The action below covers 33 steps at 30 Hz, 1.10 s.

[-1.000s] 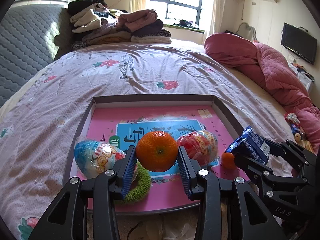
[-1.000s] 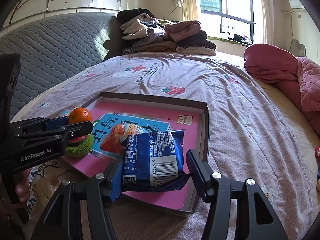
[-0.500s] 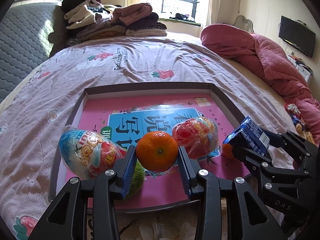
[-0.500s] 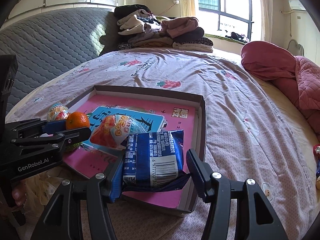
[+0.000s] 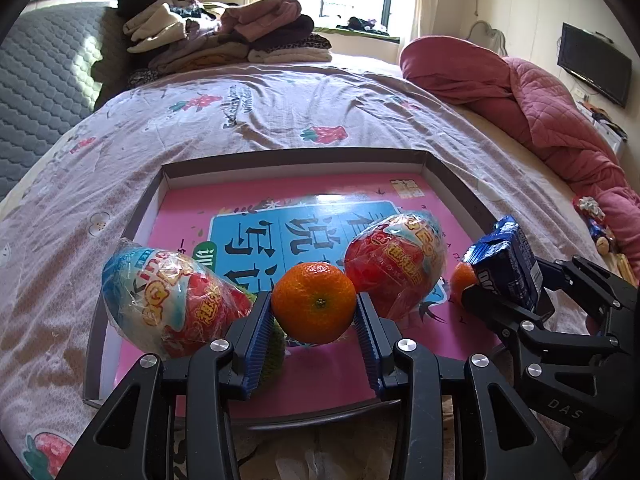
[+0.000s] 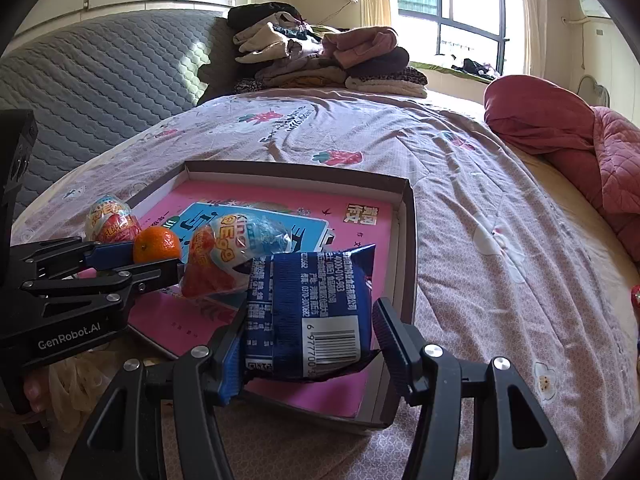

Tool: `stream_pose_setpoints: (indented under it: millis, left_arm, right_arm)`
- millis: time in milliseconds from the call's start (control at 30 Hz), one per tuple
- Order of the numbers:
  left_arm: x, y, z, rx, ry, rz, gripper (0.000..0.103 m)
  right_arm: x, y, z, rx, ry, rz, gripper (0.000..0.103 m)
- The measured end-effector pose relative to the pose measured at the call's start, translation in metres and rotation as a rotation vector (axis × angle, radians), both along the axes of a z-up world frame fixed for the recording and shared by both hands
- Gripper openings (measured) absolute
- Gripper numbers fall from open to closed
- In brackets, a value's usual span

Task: Organize objects

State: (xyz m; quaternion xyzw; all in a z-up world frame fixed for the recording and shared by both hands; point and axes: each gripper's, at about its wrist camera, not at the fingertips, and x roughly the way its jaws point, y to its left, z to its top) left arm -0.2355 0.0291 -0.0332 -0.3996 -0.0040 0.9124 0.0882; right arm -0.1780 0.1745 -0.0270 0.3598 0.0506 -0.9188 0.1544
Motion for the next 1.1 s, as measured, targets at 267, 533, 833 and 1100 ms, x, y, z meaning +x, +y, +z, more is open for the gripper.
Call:
stream_pose_setpoints:
  millis: [267,533,833,1100]
  left_arm:
    - [0.003,0.005,-0.002,-0.024,0.001,-0.018,0.042]
    - [0.005,0.014,-0.006,-0.049,-0.014,-0.047,0.042]
    - [0.005,0.011,-0.006,-0.034,-0.024,-0.046,0.042]
    - [0.007,0.007,-0.003,-0.003,-0.042,-0.044,0.047]
  right_arm:
    - [0.000,0.000,0.000,-0.006,-0.013,0.013,0.058]
    - [-0.002,0.000,-0.001,-0.014,-0.002,0.011,0.058]
    - [-0.003,-0.001,-0.003,-0.007,0.001,0.007,0.058]
    - [-0.004,-0.002,-0.001,-0.002,-0.016,0.009,0.059]
